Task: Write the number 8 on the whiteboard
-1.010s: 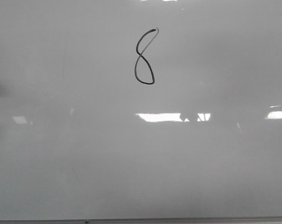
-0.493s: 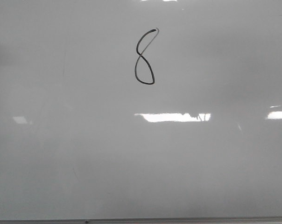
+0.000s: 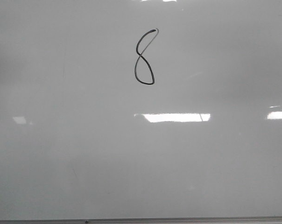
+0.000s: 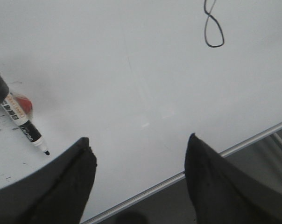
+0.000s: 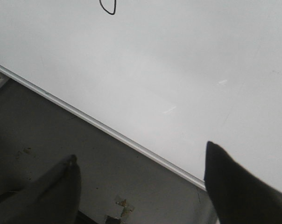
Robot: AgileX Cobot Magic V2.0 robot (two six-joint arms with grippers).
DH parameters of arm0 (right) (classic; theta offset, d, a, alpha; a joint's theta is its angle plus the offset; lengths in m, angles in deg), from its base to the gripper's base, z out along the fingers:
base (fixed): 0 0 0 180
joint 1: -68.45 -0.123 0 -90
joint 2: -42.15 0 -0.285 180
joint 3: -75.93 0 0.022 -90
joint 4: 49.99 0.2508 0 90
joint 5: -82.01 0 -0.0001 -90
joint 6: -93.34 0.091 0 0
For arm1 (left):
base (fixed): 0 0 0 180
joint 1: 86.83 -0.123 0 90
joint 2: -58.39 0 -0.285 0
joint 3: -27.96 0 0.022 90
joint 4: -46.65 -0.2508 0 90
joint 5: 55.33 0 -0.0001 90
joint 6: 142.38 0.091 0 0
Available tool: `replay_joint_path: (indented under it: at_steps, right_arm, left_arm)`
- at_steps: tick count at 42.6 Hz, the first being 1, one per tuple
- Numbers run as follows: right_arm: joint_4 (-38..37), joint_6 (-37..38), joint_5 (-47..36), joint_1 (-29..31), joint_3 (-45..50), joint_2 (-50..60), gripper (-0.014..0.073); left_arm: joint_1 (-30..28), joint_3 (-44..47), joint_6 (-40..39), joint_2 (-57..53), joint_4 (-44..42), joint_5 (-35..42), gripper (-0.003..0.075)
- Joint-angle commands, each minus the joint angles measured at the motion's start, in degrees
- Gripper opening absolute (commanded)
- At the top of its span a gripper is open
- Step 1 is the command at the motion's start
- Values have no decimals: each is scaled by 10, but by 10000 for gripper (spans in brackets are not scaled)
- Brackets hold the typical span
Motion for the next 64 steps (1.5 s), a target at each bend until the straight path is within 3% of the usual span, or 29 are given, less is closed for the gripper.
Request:
replay_joint_path:
  at_steps: [1,6,16,24,52,57,64]
  right_arm:
    - [-10,2,-32,4,-13,-2,567]
    - [-10,2,-34,4,-10,-2,449]
    - [-10,2,-34,4,-10,-2,88]
    - [-10,2,-34,4,-10,-2,-74]
    - [-11,2,-28,4,-10,-2,-69]
    - [-11,2,-28,4,-10,-2,-69]
    - [-11,2,-28,4,-10,-2,-69]
  left_arm:
    - [14,-12,0,-14,0,35,417]
    - [15,-12,0,-14,0,35,381]
    - [15,-12,0,-14,0,35,146]
    - [15,-12,0,-14,0,35,-15]
    - [11,-11,0,-23,-13,39,-21]
    - [-49,3,1,-48,-5,48,-20]
    - [-148,86,79,-125,73,171,-20]
